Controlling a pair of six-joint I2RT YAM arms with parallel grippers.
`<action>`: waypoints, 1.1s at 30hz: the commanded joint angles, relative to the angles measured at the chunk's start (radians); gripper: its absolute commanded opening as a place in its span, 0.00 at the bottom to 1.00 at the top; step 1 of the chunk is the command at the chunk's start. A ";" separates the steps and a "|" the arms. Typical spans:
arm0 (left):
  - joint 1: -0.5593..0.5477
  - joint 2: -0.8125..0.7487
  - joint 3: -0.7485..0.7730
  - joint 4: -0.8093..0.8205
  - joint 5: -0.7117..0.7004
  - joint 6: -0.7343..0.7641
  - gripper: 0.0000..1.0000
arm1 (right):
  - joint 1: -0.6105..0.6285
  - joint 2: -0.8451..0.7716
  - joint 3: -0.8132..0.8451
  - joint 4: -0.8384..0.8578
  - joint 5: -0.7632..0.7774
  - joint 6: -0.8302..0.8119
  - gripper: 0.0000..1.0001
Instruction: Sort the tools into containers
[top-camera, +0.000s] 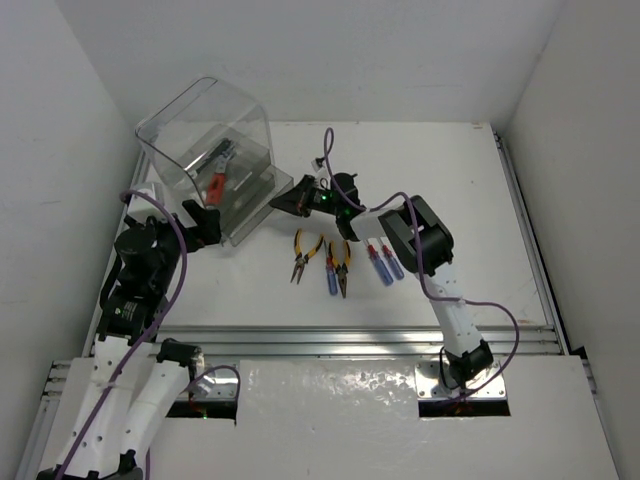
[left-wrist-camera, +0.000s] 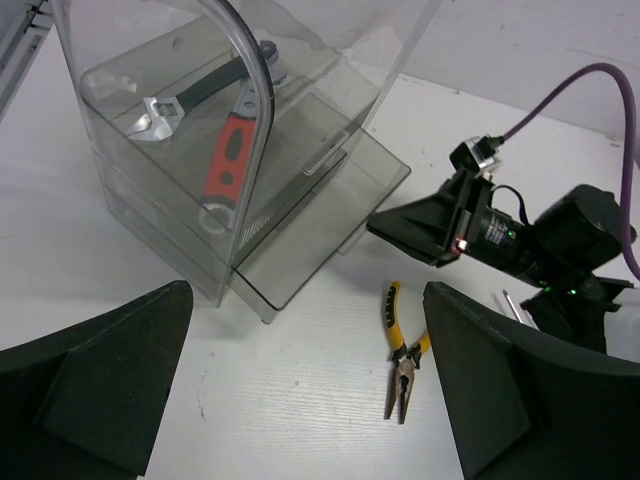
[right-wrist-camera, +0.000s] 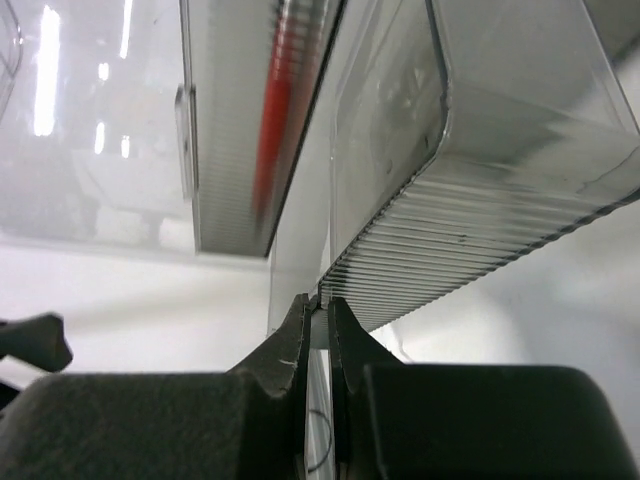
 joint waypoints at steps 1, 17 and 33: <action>-0.005 -0.006 0.004 0.035 0.001 0.005 0.98 | -0.021 -0.117 -0.086 0.172 -0.040 -0.028 0.00; -0.005 -0.006 0.007 0.030 -0.014 0.005 0.98 | -0.094 -0.568 -0.445 -0.304 -0.026 -0.362 0.86; -0.004 -0.019 0.009 0.023 -0.019 0.003 0.99 | 0.108 -0.811 -0.439 -1.260 0.835 -0.839 0.98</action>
